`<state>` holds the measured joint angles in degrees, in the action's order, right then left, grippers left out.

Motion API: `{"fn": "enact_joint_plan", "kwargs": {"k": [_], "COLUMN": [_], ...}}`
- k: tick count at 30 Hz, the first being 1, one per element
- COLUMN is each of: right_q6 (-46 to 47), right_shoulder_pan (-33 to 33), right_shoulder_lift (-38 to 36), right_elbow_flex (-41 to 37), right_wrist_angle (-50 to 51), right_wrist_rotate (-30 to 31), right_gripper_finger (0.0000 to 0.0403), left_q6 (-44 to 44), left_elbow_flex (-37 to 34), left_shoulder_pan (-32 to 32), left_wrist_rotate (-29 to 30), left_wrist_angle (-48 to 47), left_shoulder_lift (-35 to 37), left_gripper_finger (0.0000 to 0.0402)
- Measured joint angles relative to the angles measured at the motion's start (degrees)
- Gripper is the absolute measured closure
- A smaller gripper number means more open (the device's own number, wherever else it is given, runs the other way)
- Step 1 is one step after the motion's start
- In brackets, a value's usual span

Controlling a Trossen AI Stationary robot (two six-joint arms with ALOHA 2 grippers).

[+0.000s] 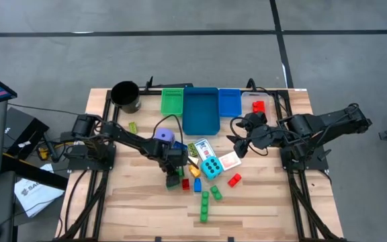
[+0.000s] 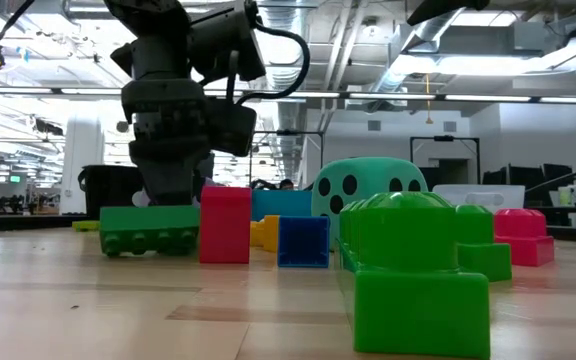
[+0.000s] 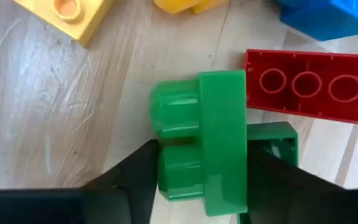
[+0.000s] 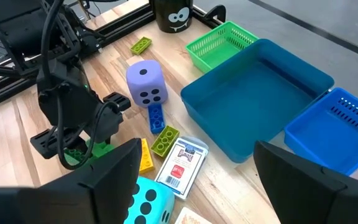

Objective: Pick & Place Toys
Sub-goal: Put the large green game piece into the transparent bin

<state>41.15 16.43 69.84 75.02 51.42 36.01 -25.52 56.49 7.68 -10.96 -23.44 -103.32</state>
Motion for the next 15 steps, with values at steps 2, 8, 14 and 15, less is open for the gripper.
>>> {"fn": "enact_joint_plan", "kwargs": {"k": [2,8,14,15], "right_q6": [0.0,0.0,-0.4,-0.6], "right_shoulder_pan": [0.0,0.0,0.0,0.0], "right_shoulder_lift": [0.0,0.0,0.0,0.0], "right_elbow_flex": [0.0,0.0,0.0,0.0], "right_wrist_angle": [0.0,0.0,0.0,0.0], "right_wrist_rotate": [0.0,0.0,0.0,0.0], "right_gripper_finger": [0.0097,0.0097,0.0097,0.0097], "left_q6": [0.0,0.0,-0.1,-0.1], "left_elbow_flex": [0.0,0.0,-0.2,-0.3], "left_shoulder_pan": [-0.4,-2.0,-3.3,-3.6], "left_wrist_rotate": [-0.1,-1.6,-2.9,-2.7], "left_wrist_angle": [0.1,0.4,-0.9,-1.9], "left_shoulder_lift": [0.0,-0.1,1.5,2.6], "left_gripper_finger": [0.0231,0.0231,0.0231,0.0231]}}
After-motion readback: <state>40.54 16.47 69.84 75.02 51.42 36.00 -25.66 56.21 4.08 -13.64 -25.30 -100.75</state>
